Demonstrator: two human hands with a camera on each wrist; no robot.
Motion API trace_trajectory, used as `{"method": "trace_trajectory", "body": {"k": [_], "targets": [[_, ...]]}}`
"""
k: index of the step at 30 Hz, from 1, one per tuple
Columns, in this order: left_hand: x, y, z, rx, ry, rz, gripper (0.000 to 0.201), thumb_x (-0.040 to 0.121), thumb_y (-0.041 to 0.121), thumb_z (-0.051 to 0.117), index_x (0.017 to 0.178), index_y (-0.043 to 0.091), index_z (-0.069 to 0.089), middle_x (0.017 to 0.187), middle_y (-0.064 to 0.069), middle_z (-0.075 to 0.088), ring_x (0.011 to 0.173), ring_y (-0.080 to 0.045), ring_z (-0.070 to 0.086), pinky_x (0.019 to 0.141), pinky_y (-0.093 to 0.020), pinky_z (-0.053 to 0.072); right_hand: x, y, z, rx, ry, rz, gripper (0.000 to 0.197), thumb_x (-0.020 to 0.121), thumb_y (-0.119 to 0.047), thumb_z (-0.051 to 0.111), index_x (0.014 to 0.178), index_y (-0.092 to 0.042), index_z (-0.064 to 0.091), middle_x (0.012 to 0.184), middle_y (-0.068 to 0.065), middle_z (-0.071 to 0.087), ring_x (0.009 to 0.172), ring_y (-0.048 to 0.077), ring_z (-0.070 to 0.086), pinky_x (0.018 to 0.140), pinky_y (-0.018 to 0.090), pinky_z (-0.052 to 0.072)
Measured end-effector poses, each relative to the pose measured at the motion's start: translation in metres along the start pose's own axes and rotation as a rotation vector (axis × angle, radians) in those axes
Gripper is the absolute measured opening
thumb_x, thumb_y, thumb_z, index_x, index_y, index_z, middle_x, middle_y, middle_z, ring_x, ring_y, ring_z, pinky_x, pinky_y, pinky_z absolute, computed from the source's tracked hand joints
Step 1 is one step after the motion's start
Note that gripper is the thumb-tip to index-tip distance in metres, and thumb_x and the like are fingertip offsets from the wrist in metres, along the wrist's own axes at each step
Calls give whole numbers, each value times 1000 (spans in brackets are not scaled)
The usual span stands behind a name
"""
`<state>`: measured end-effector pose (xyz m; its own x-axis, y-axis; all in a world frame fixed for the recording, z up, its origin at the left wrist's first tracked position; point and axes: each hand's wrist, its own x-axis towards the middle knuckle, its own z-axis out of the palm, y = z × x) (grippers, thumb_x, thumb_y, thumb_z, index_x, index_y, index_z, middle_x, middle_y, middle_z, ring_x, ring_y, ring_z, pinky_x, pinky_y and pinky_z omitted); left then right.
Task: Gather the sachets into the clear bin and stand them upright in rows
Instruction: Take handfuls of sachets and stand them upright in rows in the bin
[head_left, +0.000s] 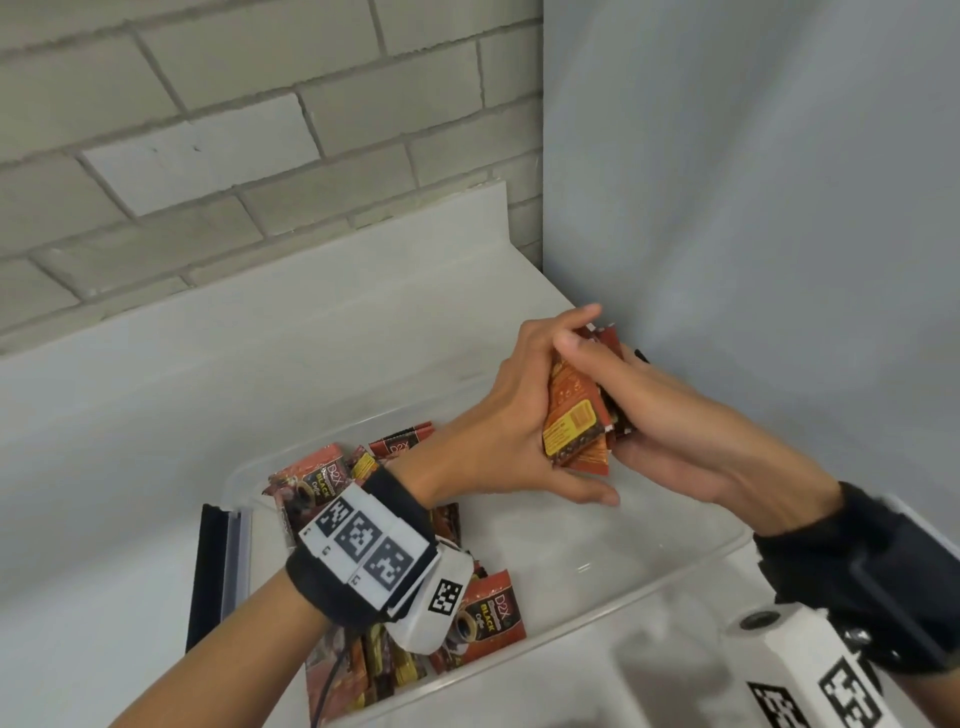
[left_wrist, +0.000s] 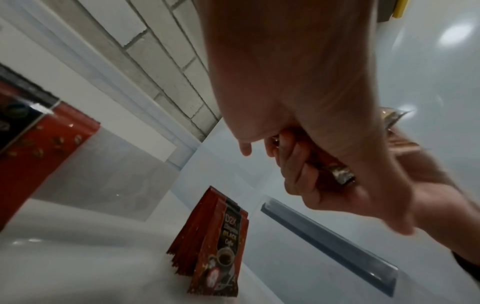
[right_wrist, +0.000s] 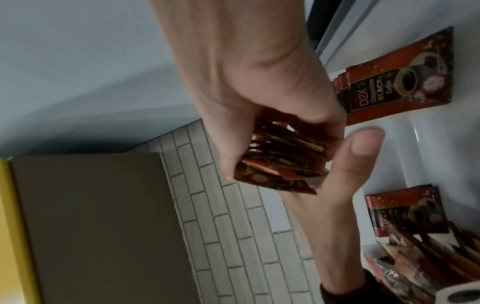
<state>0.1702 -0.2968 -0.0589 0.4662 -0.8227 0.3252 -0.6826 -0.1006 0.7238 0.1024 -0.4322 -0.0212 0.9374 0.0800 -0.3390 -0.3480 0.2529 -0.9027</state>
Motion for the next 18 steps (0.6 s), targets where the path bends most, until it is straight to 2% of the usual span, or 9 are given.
{"method": "trace_trajectory", "body": {"k": [3,6,8,10,12,14,16,18], "targets": [[-1,4,2,-9,25,-33,116,54,49,84,139,47,6,131,18,21,135,-25,33,109,-48,36,1,1,3,-31,27,-16,98,59,-69,67,136,-15,40,120,6,67,104,15,68,80,33,56],[0,4,1,-31,110,-33,112,56,48,84,137,48,7,131,9,26,128,-32,39,102,-51,42,0,3,9,-40,-3,-35,90,58,-70,64,130,-19,43,123,7,64,105,12,68,78,30,56],[0,3,1,-8,150,-18,109,57,46,84,136,46,8,127,18,25,123,-33,42,99,-52,44,-1,3,9,-49,-34,-43,81,64,-63,67,129,-22,42,125,5,62,108,11,66,84,30,55],[-2,3,0,5,147,-9,108,56,48,83,135,44,9,128,27,20,124,-29,39,100,-52,42,-3,3,6,-23,-68,-42,73,70,-48,67,132,-20,40,126,6,61,109,12,66,83,28,56],[-4,2,0,0,109,-10,112,54,49,83,136,43,7,132,22,19,129,-26,35,105,-52,38,-5,2,3,-2,-90,-52,69,72,-39,68,133,-16,42,123,9,64,107,14,67,78,26,57],[-5,2,-2,17,38,-18,119,50,51,84,138,42,3,133,19,17,136,-22,28,110,-51,33,-5,0,0,-1,-75,-61,63,72,-40,66,128,-16,50,111,8,70,100,15,69,75,28,58],[-7,3,-2,4,-25,-44,124,48,51,85,139,46,0,141,17,13,141,-17,21,114,-49,28,-4,1,-2,-22,-47,-64,67,69,-47,67,128,-20,51,110,9,71,100,20,70,83,33,57],[-6,8,-1,-34,-29,-62,125,49,49,85,140,49,-1,148,3,13,142,-20,22,114,-49,28,-3,3,-2,-23,-34,-74,77,67,-51,70,134,-28,41,122,8,65,109,26,66,91,41,55]]}}
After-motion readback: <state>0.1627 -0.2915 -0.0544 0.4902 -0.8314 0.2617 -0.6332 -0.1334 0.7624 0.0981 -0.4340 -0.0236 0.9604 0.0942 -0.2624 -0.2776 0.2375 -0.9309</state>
